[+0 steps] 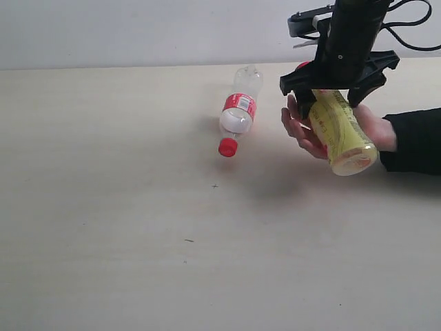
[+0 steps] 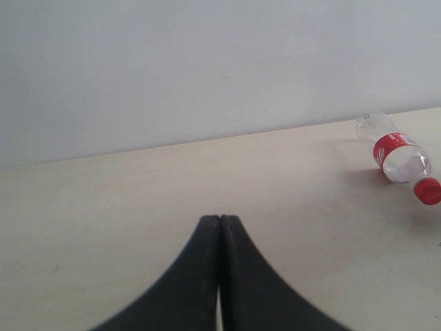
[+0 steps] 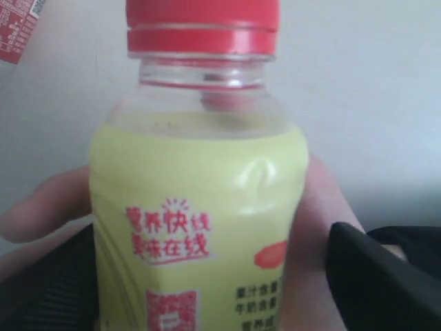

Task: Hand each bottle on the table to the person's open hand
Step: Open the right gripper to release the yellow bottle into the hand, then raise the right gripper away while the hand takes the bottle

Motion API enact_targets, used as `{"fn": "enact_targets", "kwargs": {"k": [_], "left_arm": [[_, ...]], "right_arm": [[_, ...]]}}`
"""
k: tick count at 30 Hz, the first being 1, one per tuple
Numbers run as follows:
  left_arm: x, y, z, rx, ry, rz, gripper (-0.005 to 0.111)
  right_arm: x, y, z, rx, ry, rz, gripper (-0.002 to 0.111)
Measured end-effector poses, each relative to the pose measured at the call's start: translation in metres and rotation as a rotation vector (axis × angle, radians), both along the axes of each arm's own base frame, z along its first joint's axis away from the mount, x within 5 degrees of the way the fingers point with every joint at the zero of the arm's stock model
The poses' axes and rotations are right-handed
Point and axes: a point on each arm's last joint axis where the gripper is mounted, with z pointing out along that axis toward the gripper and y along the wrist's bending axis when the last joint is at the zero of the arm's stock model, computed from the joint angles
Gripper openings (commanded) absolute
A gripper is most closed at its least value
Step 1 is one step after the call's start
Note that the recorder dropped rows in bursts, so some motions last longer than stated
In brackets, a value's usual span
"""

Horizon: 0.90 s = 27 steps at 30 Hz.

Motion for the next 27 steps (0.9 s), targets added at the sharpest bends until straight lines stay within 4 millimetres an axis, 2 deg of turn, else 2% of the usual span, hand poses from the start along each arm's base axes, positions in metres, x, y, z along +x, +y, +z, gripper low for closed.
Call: {"fn": "enact_targets", "kwargs": {"k": [4,14,16,21,27], "left_arm": [[0.0,0.0,0.0,0.0,0.0,0.0,0.0],[0.0,0.0,0.0,0.0,0.0,0.0,0.0],[0.0,0.0,0.0,0.0,0.0,0.0,0.0],[0.0,0.0,0.0,0.0,0.0,0.0,0.0],[0.0,0.0,0.0,0.001,0.0,0.0,0.0]], "right_arm": [[-0.001,-0.002,0.007,0.002,-0.017,-0.001,0.08],[-0.017,-0.007,0.06,0.035,-0.101,0.004,0.078],[-0.023,-0.009,0.068,0.031,-0.092,0.008,0.071],[-0.044,-0.011,0.097,0.075,-0.08,0.027,0.041],[-0.082,-0.018,0.136,0.155,-0.126,0.05,0.015]]}}
